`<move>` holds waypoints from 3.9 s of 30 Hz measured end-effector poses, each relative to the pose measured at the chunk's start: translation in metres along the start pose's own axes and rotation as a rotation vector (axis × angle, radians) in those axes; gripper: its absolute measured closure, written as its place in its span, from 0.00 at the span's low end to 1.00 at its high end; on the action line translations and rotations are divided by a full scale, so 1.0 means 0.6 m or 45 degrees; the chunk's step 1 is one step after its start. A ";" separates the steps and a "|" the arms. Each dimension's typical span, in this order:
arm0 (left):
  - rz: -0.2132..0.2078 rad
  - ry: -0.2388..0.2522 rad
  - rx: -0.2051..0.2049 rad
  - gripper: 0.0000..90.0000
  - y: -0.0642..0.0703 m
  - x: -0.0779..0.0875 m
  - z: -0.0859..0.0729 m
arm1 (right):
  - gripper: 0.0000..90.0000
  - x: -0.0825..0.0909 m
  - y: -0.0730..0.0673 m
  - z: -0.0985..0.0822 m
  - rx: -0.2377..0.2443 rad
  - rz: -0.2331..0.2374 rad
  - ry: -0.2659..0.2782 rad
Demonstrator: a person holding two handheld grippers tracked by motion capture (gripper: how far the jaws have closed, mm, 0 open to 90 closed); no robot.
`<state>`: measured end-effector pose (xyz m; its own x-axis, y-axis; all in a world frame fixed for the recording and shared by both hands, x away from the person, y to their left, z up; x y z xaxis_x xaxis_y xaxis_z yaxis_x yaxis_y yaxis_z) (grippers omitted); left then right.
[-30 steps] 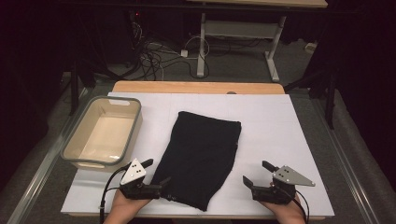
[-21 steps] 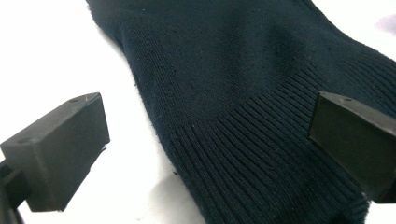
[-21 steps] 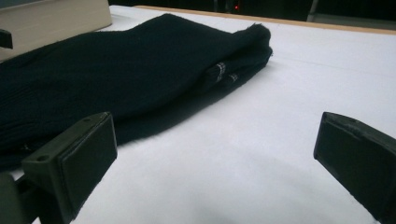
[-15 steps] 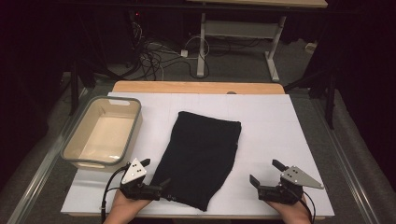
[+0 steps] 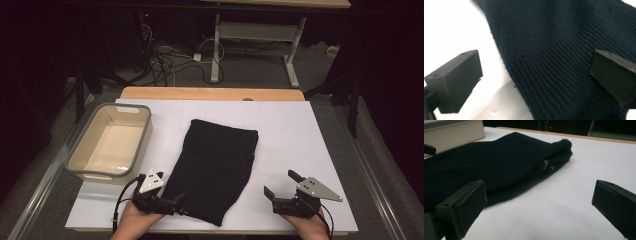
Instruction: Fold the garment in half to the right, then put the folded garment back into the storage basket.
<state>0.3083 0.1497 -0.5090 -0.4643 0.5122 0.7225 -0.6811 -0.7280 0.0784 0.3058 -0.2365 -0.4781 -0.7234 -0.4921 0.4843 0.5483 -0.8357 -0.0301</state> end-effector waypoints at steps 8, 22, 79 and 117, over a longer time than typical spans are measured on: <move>-0.005 -0.104 0.056 0.00 -0.004 0.003 -0.005 | 0.00 -0.001 -0.002 -0.002 0.013 0.002 -0.010; -0.054 -0.183 0.075 0.07 -0.001 0.033 -0.011 | 0.01 -0.016 -0.014 0.000 0.048 0.018 -0.037; -0.135 -0.208 -0.096 0.76 0.008 0.036 -0.023 | 0.22 -0.110 0.009 0.062 -0.073 -0.058 -0.121; -0.299 -0.194 -0.025 0.75 -0.004 0.027 -0.024 | 0.85 -0.285 0.072 0.112 -0.160 0.017 -0.428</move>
<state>0.2944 0.1661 -0.5076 -0.2031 0.5900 0.7814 -0.7714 -0.5879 0.2434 0.4813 -0.1720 -0.5036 -0.5263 -0.4129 0.7433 0.4858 -0.8635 -0.1358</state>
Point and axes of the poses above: each handheld gripper's, and its own axes: x roughly backward along the jaws, z roughly out of its top, y roughly to its right, the point moved 4 cm from there along -x, roughly forward along the jaws, and after that the axes turned 8 degrees about -y, right-handed, at the moved point
